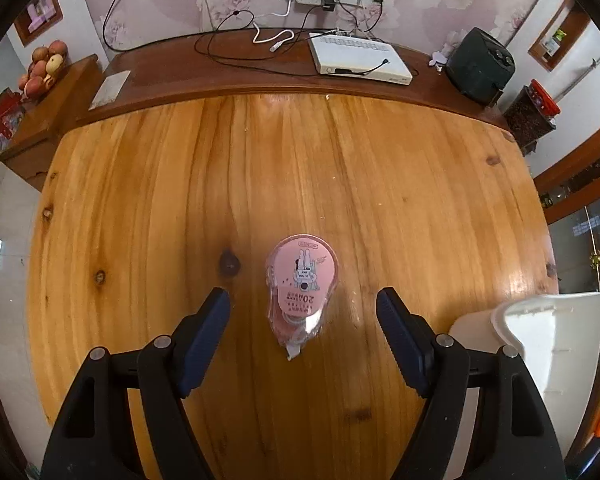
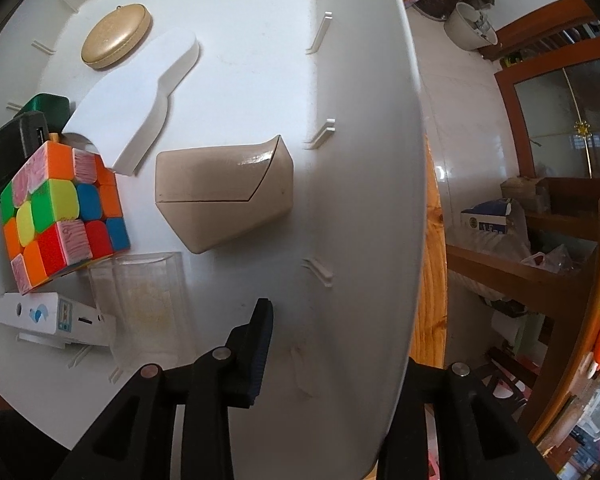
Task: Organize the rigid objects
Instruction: 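Move the left tool back toward the pink tape dispenser, then close the left gripper on the pink tape dispenser and lift it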
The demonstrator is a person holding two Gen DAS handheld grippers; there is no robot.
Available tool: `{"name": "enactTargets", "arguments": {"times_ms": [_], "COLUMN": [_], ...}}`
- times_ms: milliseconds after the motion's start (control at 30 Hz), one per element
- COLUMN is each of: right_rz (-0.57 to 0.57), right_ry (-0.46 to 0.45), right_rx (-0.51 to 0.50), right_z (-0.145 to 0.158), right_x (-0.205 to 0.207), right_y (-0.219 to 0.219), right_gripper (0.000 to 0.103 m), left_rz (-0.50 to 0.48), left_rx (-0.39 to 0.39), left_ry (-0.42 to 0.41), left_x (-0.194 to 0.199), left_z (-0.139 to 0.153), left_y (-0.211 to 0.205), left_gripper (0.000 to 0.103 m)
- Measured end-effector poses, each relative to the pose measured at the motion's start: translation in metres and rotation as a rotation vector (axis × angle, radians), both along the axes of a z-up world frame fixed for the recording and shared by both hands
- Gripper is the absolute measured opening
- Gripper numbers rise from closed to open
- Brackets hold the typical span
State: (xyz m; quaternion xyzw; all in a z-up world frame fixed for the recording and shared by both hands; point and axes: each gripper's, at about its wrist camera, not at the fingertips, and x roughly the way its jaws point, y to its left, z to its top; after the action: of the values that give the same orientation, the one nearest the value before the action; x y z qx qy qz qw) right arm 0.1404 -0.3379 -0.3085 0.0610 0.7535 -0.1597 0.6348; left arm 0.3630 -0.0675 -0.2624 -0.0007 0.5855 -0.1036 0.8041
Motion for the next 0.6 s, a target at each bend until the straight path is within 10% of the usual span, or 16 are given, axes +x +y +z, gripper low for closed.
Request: {"name": "enactTargets", "arguments": {"times_ms": [600], "right_rz": [0.008], "right_ry": [0.047], "right_rx": [-0.007], "right_z": [-0.004], "right_x": [0.016], "right_y": [-0.001], "right_gripper": [0.036], "left_rz": [0.01], "left_rx": [0.042], "left_ry": [0.002], "left_x": [0.012], "left_z": [-0.033], "left_y": [-0.004], "left_gripper": [0.077]}}
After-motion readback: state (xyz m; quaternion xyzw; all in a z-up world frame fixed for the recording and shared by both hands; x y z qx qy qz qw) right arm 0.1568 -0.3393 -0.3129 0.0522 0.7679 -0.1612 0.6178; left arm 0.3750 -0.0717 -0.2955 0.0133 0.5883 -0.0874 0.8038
